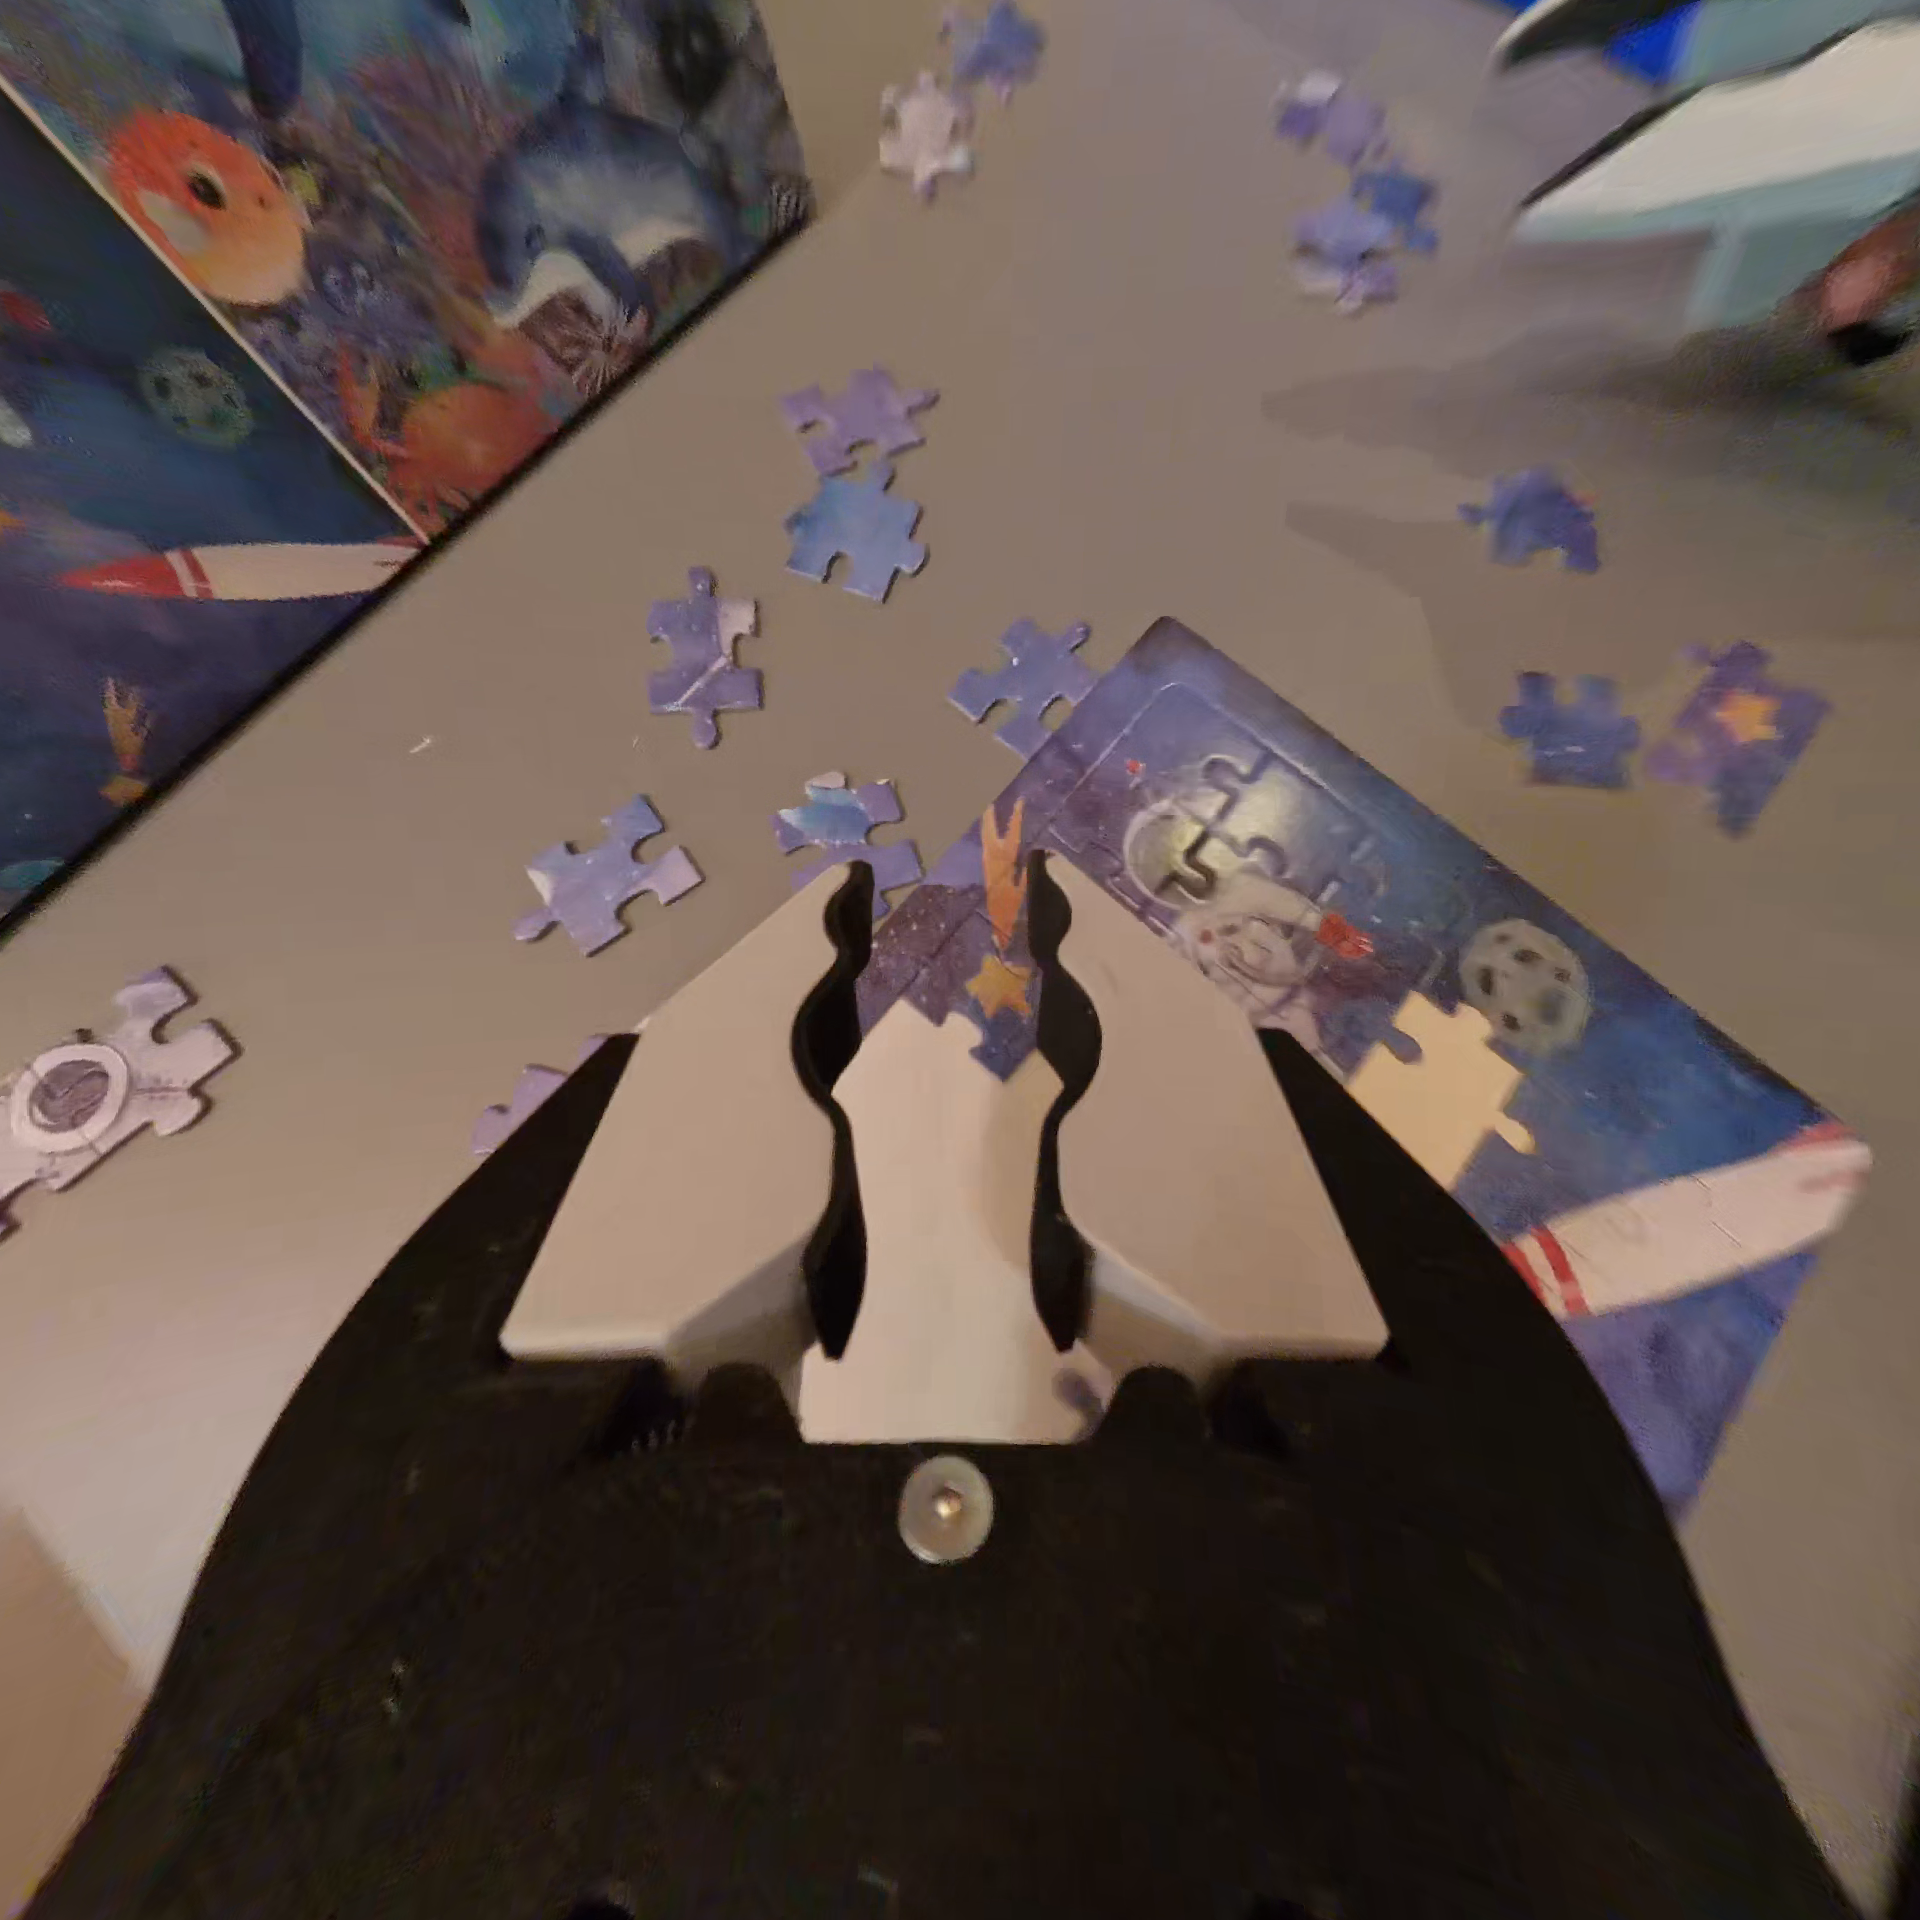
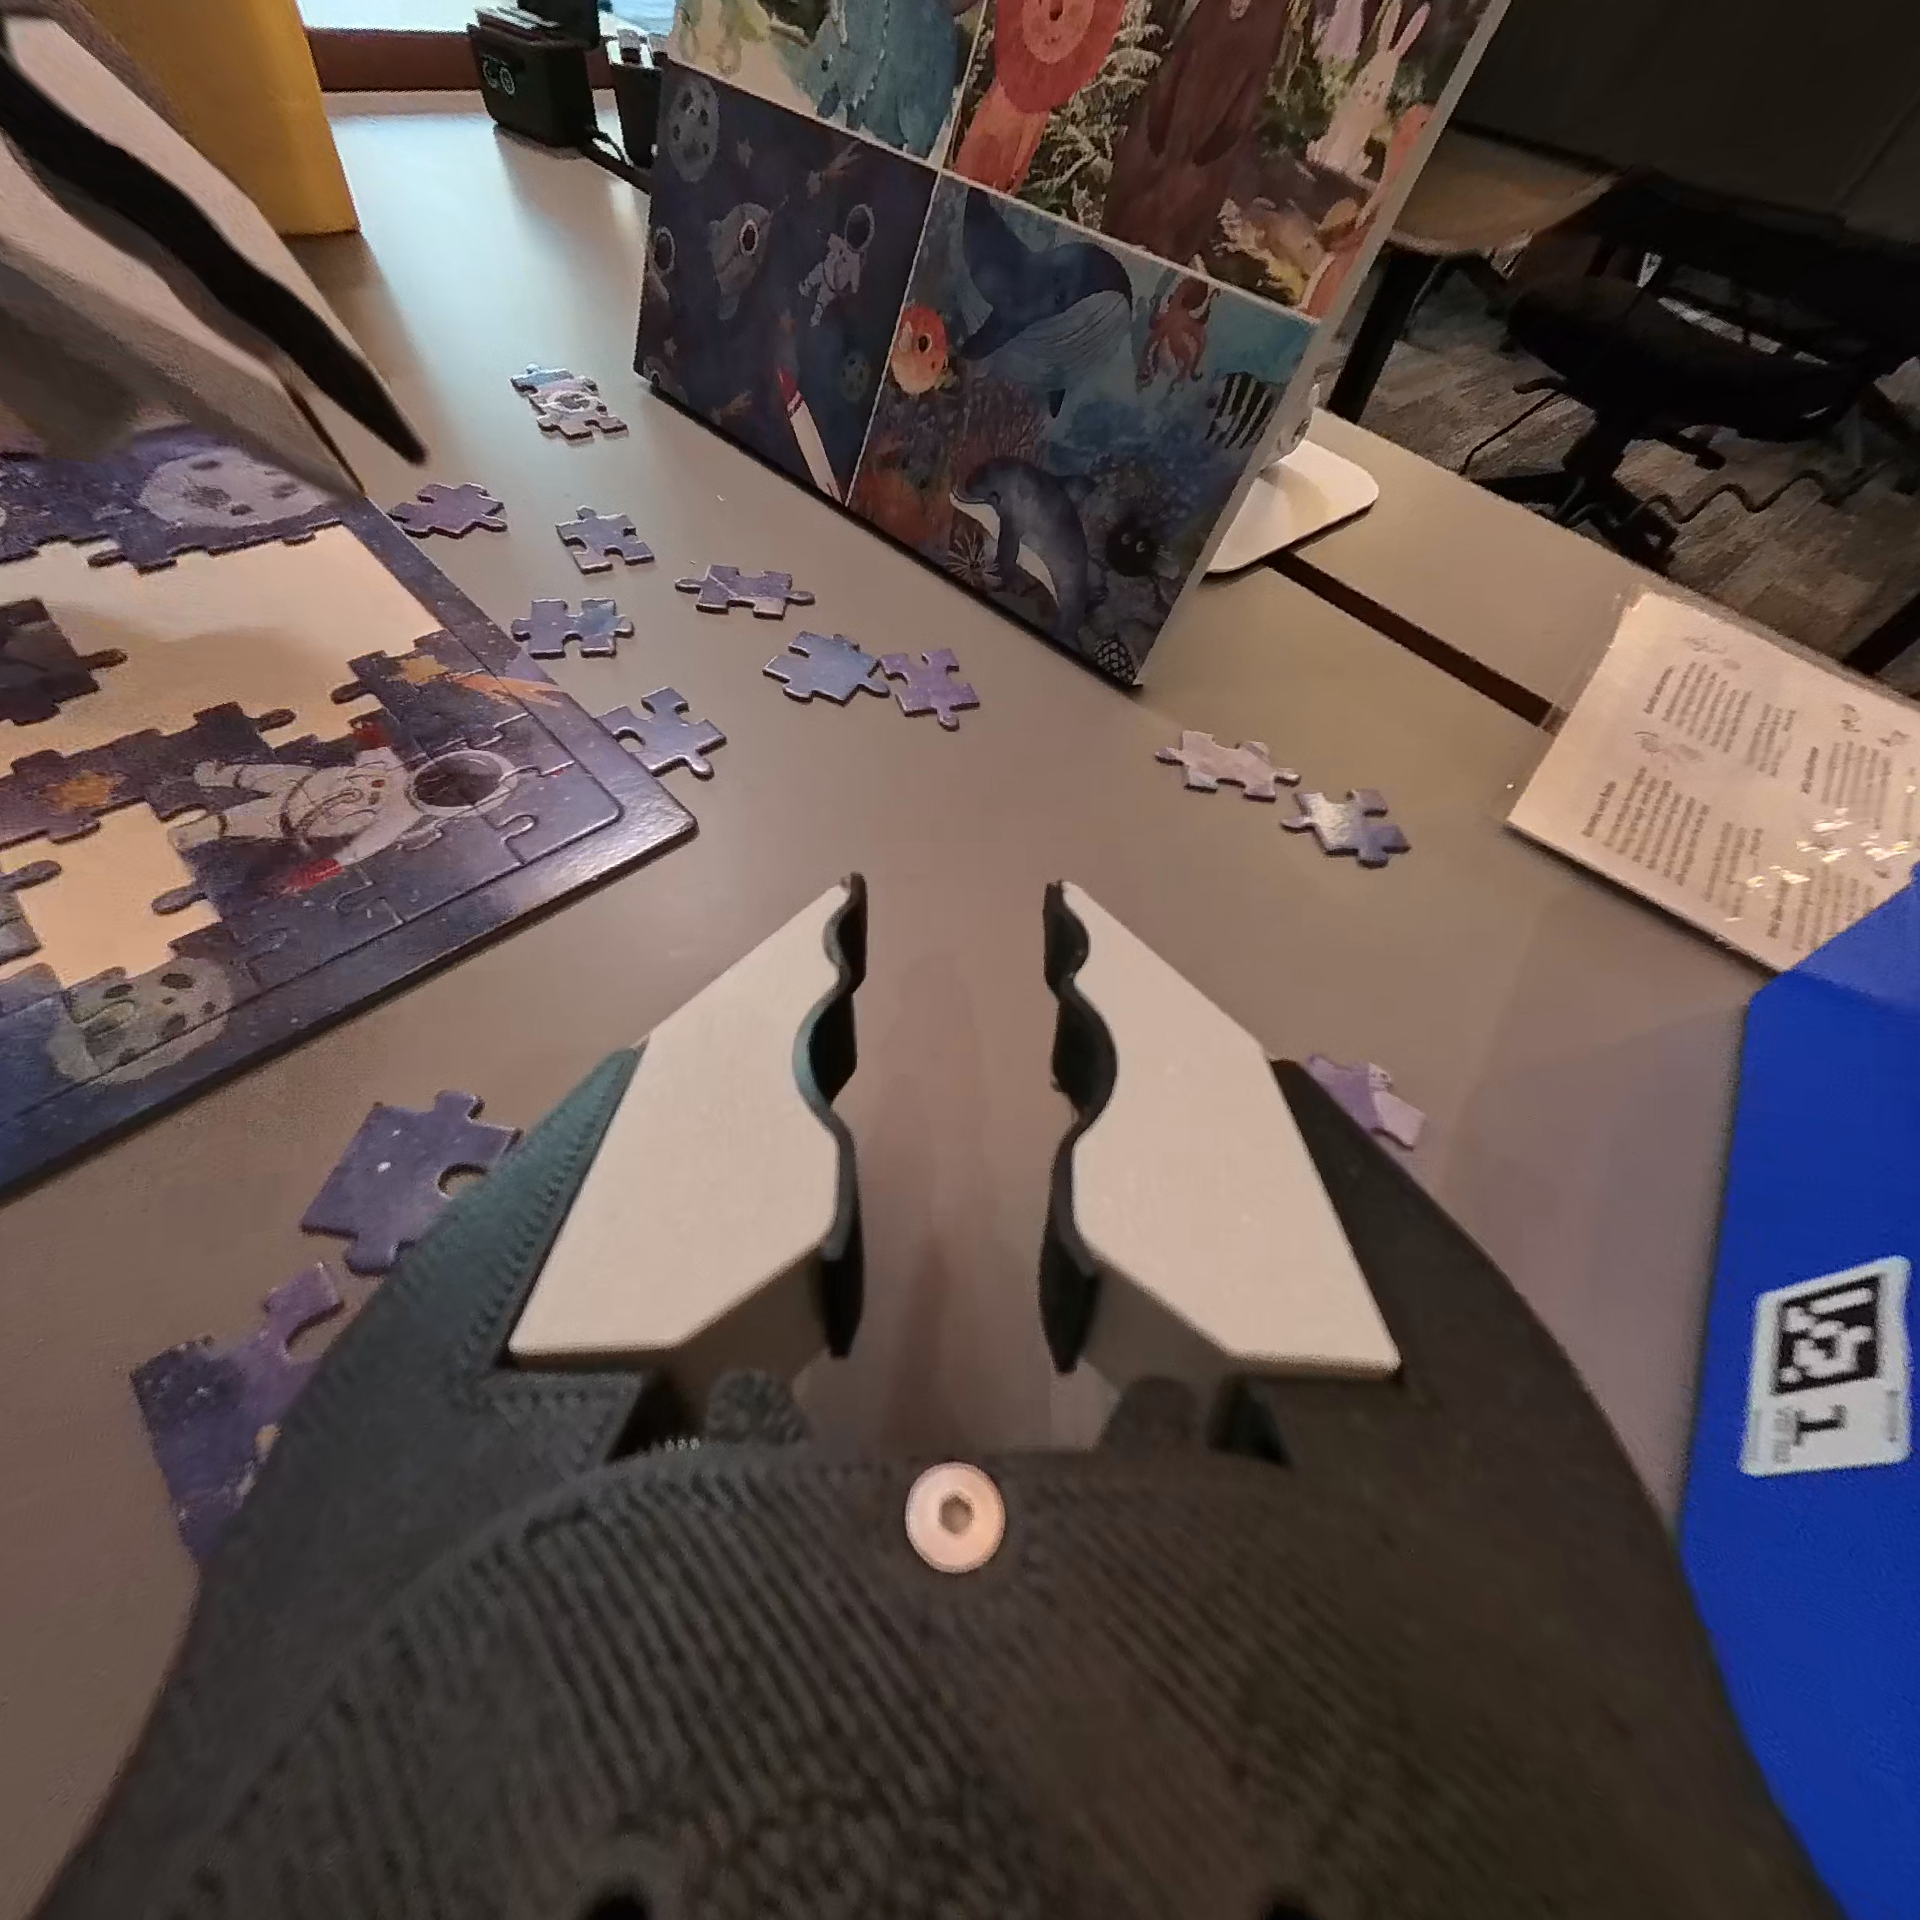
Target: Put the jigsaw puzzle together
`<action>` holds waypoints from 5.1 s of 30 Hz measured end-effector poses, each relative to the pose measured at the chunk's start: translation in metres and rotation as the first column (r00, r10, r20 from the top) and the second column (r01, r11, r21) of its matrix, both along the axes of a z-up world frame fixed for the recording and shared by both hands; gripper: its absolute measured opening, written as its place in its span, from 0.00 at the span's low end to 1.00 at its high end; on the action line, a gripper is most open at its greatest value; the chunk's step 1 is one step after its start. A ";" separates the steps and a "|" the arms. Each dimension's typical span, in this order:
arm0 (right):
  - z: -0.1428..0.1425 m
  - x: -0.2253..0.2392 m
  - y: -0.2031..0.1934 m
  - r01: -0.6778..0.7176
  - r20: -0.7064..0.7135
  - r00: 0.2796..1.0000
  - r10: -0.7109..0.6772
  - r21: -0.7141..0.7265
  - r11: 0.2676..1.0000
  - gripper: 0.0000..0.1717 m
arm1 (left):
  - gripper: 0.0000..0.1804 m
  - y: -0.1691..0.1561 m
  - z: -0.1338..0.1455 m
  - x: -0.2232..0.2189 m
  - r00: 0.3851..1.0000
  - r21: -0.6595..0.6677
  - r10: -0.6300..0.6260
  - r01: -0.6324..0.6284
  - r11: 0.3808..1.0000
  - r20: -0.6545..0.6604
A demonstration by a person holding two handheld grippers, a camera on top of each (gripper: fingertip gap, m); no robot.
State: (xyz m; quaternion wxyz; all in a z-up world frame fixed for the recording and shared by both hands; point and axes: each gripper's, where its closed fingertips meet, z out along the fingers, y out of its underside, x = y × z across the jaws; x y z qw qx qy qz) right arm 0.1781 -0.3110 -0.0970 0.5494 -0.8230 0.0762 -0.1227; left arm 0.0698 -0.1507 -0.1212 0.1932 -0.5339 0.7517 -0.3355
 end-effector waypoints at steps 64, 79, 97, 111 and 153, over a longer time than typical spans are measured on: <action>0.020 -0.030 0.007 -0.073 0.119 0.990 0.073 0.002 0.997 0.18 | 0.12 0.021 -0.039 0.026 0.987 0.151 0.129 -0.114 0.982 -0.096; 0.023 -0.030 0.006 -0.071 0.139 0.988 0.070 0.000 0.998 0.18 | 0.00 0.024 -0.031 0.027 0.994 0.181 0.095 -0.083 0.980 -0.057; 0.022 -0.030 0.006 -0.069 0.136 0.988 0.068 -0.001 0.998 0.18 | 0.26 0.038 -0.040 0.019 0.985 0.088 0.134 -0.125 0.988 -0.108; 0.022 -0.031 0.006 -0.068 0.142 0.988 0.068 -0.004 0.998 0.18 | 0.17 0.031 -0.039 0.019 0.991 0.105 0.091 -0.081 0.991 -0.095; 0.018 -0.023 0.005 -0.035 0.126 0.991 0.035 0.000 0.999 0.18 | 0.17 0.038 -0.014 -0.128 0.992 0.188 -0.103 0.115 0.976 -0.071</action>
